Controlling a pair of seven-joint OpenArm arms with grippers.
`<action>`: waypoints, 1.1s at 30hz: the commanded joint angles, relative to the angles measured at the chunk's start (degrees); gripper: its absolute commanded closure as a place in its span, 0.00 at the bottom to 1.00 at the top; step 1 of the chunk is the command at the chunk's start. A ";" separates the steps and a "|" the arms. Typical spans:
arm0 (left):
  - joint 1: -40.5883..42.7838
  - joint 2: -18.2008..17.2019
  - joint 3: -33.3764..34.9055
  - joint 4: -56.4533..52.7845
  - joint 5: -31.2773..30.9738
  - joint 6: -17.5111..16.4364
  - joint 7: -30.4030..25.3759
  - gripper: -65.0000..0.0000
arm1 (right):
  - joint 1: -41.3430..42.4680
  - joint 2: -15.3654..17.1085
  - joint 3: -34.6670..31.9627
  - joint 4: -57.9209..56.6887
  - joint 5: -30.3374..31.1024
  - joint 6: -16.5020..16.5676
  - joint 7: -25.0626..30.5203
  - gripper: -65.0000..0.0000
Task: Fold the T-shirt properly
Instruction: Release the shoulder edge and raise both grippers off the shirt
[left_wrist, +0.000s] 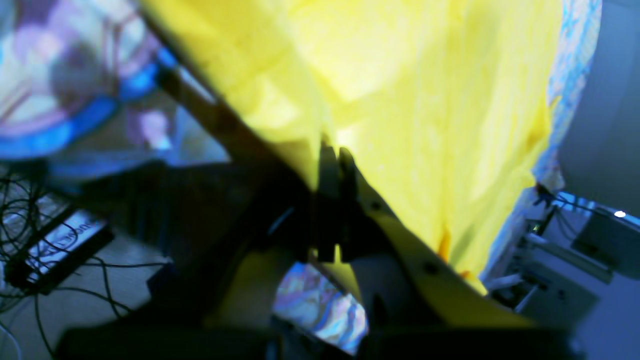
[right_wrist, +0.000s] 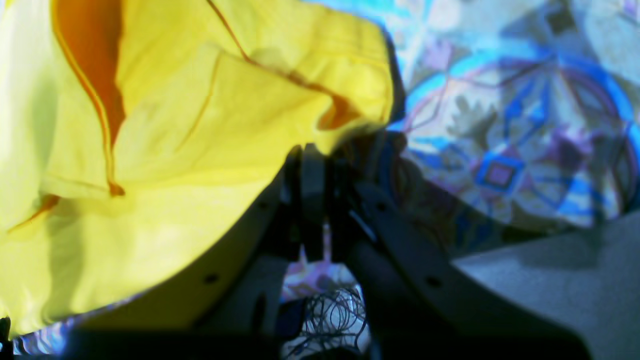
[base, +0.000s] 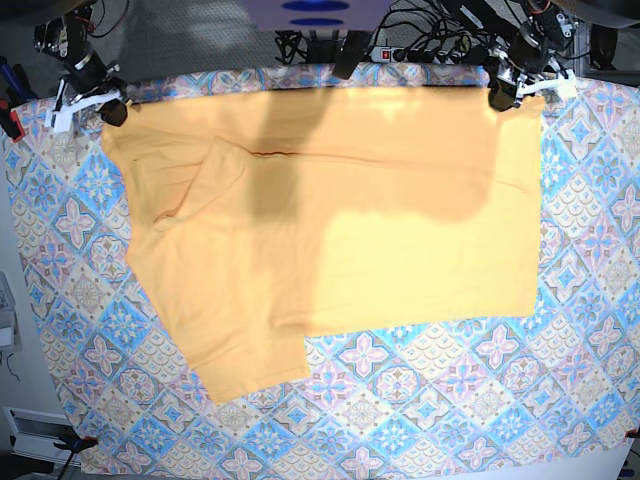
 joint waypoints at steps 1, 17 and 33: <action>0.66 -0.66 -0.52 0.93 -0.58 -0.25 -0.73 1.00 | -0.48 0.90 0.83 0.84 0.38 0.33 1.13 1.00; 1.89 -0.58 -0.26 2.60 -1.54 -0.25 -0.73 1.00 | -1.27 0.81 0.92 0.75 0.21 2.18 1.13 0.97; 4.35 -0.66 -0.52 2.69 -1.63 -0.25 -0.73 1.00 | -4.26 0.02 1.01 0.93 0.21 2.18 1.31 0.97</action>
